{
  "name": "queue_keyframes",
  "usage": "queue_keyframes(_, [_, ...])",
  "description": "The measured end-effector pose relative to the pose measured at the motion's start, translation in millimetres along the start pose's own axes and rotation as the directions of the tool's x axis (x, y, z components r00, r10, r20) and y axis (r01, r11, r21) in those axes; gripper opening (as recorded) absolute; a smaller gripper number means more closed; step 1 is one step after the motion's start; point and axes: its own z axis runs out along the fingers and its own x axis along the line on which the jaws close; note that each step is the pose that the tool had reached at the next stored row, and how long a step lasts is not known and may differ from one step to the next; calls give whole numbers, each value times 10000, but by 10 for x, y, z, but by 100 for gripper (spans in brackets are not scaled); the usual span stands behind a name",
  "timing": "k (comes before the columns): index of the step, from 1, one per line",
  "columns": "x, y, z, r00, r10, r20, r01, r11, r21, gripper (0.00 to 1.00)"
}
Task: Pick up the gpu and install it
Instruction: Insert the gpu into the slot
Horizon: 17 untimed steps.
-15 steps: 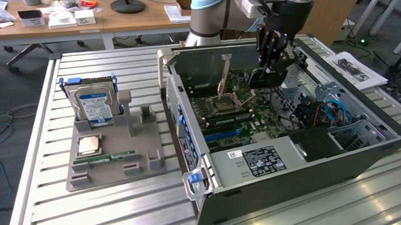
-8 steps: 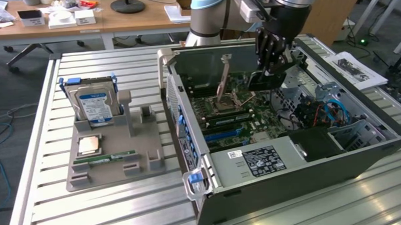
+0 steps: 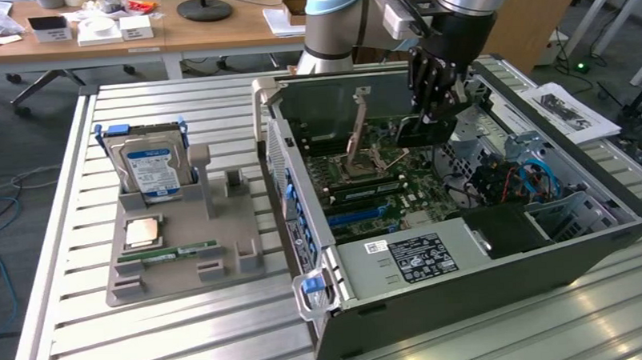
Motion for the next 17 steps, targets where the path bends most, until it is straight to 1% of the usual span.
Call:
queue_keyframes(3, [1, 15, 1, 10000, 0, 2, 0, 10000, 1, 27])
queue_keyframes(12, [8, 118, 0, 10000, -2, 2, 2, 10000, 20, 27])
queue_keyframes(15, [9, 132, 5, 10000, -1, 4, 1, 10000, 23, 27])
queue_keyframes(17, [11, 136, 27, 10000, -2, 2, 2, 10000, 29, 27])
